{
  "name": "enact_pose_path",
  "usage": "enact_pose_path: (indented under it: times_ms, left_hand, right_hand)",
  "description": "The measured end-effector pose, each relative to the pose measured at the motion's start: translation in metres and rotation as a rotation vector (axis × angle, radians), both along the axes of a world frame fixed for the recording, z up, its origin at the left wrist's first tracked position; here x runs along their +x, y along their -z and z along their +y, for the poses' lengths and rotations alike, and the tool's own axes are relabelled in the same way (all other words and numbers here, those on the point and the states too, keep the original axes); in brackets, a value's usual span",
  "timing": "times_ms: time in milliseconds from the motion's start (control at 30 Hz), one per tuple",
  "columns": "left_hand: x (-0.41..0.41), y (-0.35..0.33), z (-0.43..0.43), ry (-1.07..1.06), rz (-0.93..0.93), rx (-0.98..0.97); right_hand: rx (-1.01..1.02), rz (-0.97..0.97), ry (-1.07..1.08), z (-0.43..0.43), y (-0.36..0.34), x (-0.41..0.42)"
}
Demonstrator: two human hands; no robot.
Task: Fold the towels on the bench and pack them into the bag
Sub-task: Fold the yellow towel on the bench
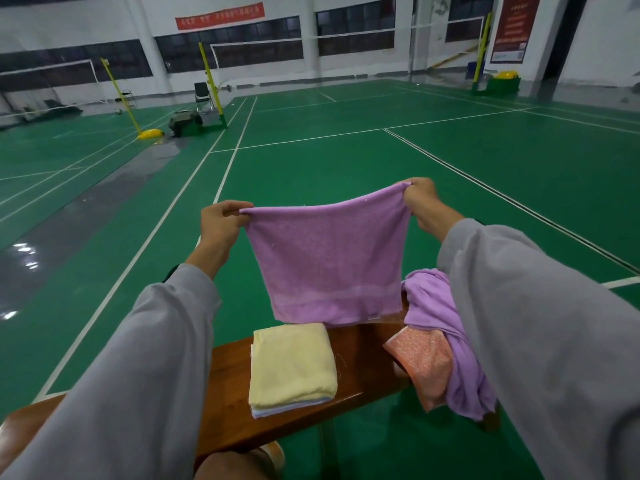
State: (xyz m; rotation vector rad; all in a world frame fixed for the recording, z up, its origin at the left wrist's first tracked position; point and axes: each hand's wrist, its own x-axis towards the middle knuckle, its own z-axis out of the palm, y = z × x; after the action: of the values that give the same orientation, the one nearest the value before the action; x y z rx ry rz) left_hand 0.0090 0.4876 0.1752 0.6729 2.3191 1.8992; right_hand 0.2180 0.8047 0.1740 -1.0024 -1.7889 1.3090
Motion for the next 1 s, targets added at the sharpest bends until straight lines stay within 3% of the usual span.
enact_pose_path:
  times_ms: [600, 800, 867, 1000]
  left_hand:
    - [0.002, -0.001, -0.005, 0.026, 0.051, -0.038]
    - [-0.004, 0.008, -0.012, 0.127, 0.694, -0.722]
    - [-0.002, 0.011, -0.007, 0.124, 0.752, -0.85]
    - [0.003, 0.012, 0.006, 0.02, 0.716, -0.833]
  right_hand:
    - [0.011, -0.047, 0.012, 0.0, 0.004, 0.0]
    - [0.048, -0.08, -0.025, 0.004, 0.016, 0.001]
    - [0.06, -0.078, -0.028, 0.002, 0.022, -0.001]
    - [0.121, -0.031, 0.053, 0.0, 0.024, 0.001]
